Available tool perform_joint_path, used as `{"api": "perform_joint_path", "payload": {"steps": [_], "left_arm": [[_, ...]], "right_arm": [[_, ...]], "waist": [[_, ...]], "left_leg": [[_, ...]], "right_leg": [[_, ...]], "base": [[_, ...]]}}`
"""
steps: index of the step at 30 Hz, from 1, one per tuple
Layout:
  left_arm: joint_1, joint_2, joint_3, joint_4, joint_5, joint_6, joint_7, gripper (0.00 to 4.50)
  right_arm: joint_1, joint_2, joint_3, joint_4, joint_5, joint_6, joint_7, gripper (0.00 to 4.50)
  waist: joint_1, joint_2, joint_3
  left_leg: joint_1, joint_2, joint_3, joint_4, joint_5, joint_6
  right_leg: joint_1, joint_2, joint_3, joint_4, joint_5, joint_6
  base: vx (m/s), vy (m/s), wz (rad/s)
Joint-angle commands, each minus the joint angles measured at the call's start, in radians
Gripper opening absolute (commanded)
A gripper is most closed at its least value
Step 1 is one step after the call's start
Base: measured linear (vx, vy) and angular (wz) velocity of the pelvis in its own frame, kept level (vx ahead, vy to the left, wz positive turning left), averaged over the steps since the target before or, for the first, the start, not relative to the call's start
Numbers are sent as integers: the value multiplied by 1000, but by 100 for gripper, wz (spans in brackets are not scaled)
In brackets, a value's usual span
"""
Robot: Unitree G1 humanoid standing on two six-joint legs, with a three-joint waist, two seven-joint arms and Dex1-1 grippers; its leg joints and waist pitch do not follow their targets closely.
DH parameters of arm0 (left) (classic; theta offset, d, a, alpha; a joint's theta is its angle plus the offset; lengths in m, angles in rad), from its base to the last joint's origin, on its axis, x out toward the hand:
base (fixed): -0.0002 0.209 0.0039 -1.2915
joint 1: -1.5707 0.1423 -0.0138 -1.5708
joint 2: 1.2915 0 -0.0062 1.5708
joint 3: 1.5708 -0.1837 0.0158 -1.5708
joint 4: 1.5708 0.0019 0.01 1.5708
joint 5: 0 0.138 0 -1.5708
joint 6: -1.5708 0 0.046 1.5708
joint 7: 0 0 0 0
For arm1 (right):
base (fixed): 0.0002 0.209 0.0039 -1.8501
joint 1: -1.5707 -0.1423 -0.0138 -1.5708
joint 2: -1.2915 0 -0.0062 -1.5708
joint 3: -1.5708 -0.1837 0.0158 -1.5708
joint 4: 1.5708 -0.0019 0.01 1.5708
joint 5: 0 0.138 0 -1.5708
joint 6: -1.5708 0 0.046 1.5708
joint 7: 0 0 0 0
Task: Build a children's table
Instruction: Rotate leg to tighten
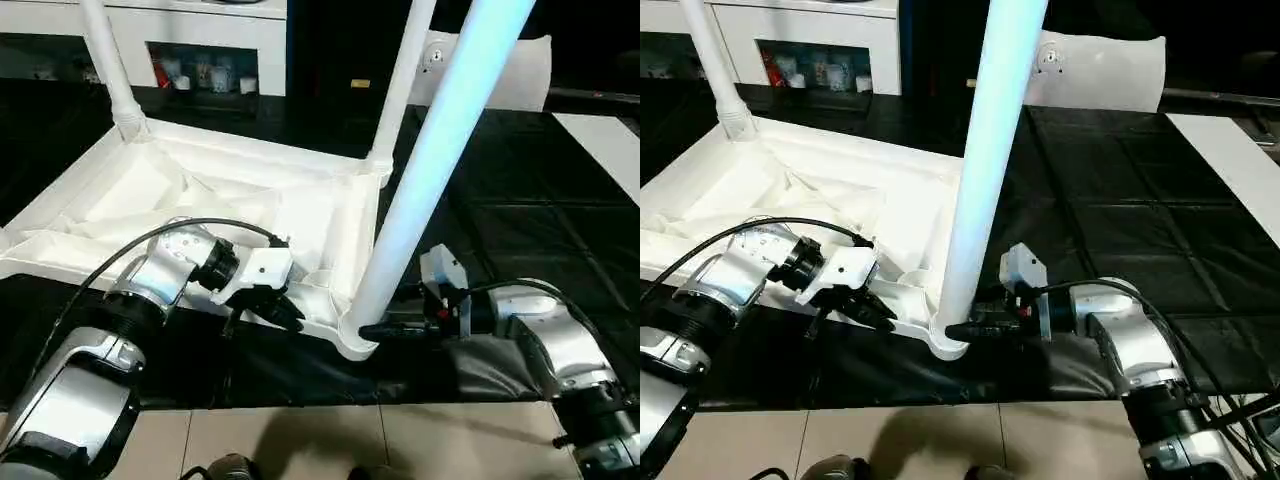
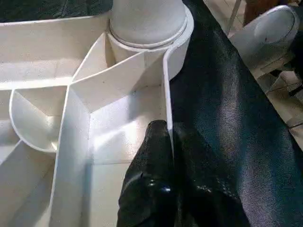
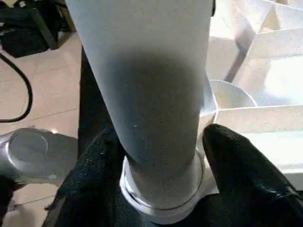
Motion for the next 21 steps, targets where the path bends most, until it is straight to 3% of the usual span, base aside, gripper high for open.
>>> {"api": "perform_joint_path", "payload": {"steps": [1,5,9,14,16,17,18,21], "left_arm": [[-11,-4,-58,5,20,-20,-47,0],[-11,-2,-61,8,21,-21,-47,0],[-7,-27,-19,13,10,43,-9,0],[-13,-72,15,4,8,160,128,0],[-22,-147,60,-13,-18,277,263,0],[-22,-147,60,-13,-18,277,263,0],[-28,-197,82,-22,-25,331,339,0],[-44,-272,112,-14,-31,376,457,0]], "right_arm": [[-17,-3,3,3,21,-2,8,242],[-20,5,9,5,21,5,18,213],[-2,36,-23,-27,64,78,-31,193],[20,97,-34,-82,42,157,-203,191],[23,199,-48,-92,-19,207,-423,191],[23,199,-48,-92,-19,207,-423,191],[17,272,-73,-88,-28,251,-546,191],[-6,372,-103,-66,-57,286,-720,191]], "waist": [[-1,2,-71],[0,0,-72],[-1,-1,-69],[-10,2,-60],[-24,2,-56],[-26,2,-56],[-36,-1,-55],[-57,1,-58]], "left_leg": [[30,67,-26,-75,-273,7],[30,66,-24,-74,-256,16],[29,65,-24,-74,-250,19],[34,64,-29,-79,-326,-17],[32,61,-39,-83,-368,-49],[35,59,-41,-83,-381,-55],[32,58,-46,-83,-396,-62],[30,55,-52,-85,-422,-69]], "right_leg": [[33,-66,43,-66,-300,-220],[34,-64,42,-62,-268,-229],[34,-63,42,-63,-283,-229],[23,-66,45,-78,-408,-193],[19,-67,42,-84,-498,-164],[16,-68,40,-88,-525,-155],[18,-70,38,-93,-566,-136],[13,-68,35,-98,-575,-123]], "base": [[0,0,0],[0,0,0],[0,0,0],[0,0,0],[0,0,0],[0,0,0],[0,0,0],[0,0,0]]}}
